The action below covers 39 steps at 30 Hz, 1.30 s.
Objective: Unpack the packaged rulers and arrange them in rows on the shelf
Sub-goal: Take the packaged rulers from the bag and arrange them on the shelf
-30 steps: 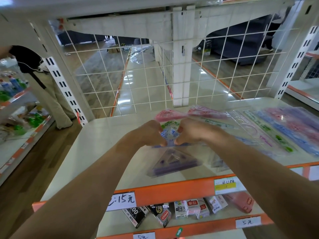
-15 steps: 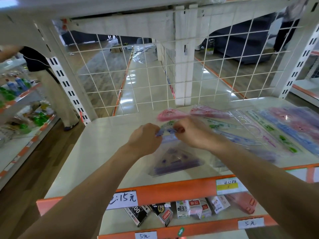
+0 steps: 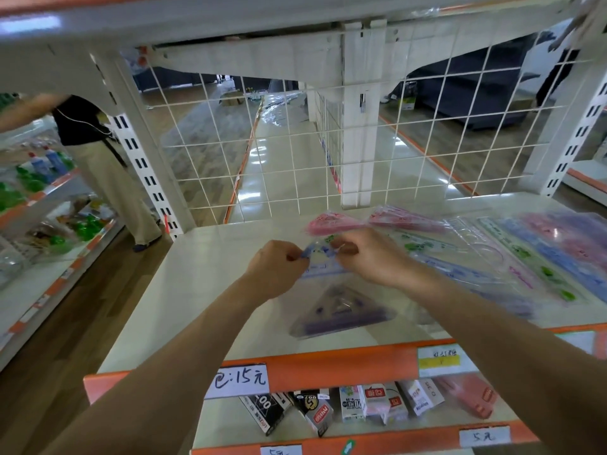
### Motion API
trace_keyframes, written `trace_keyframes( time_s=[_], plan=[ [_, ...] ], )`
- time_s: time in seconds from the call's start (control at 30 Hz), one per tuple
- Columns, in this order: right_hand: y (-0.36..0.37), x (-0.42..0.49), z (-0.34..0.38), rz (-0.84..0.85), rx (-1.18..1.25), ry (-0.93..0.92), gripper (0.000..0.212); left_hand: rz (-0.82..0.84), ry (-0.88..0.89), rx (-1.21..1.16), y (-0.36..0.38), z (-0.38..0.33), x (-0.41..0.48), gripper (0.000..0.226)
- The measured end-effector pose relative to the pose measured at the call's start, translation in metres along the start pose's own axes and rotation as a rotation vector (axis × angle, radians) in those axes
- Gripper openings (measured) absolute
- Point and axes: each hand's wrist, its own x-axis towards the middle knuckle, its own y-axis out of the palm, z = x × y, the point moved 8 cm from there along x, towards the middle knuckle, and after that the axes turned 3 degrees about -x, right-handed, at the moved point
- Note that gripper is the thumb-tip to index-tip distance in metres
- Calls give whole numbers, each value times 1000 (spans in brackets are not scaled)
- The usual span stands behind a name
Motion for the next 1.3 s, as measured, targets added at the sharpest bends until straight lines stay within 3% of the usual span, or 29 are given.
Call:
trace_keyframes(
  time_s=[0.1,0.17,0.23,0.37,0.5,0.6,0.8,1.3],
  plan=[
    [-18,4,-2,-32,271,21,25,90,-132,-408,-6,7,-4,14],
    [-24,4,-2,-46,256,6,19,122,-195,-578,-8,11,-7,15],
    [-20,2,1,-21,176,-25,21,98,-220,-593,-11,12,-7,17],
    [-17,3,-3,-46,58,-17,15,61,-179,-494,-17,10,-3,23],
    [-14,0,-7,-15,19,30,17,103,-3,-105,-12,-2,-4,33],
    [-11,-5,-9,34,-69,26,4,83,72,78,-6,-8,-3,36],
    [-9,-14,-17,54,-162,102,22,120,123,372,9,-18,3,32],
    [-8,-22,-15,112,-361,162,26,193,131,503,20,-26,6,28]
  ],
)
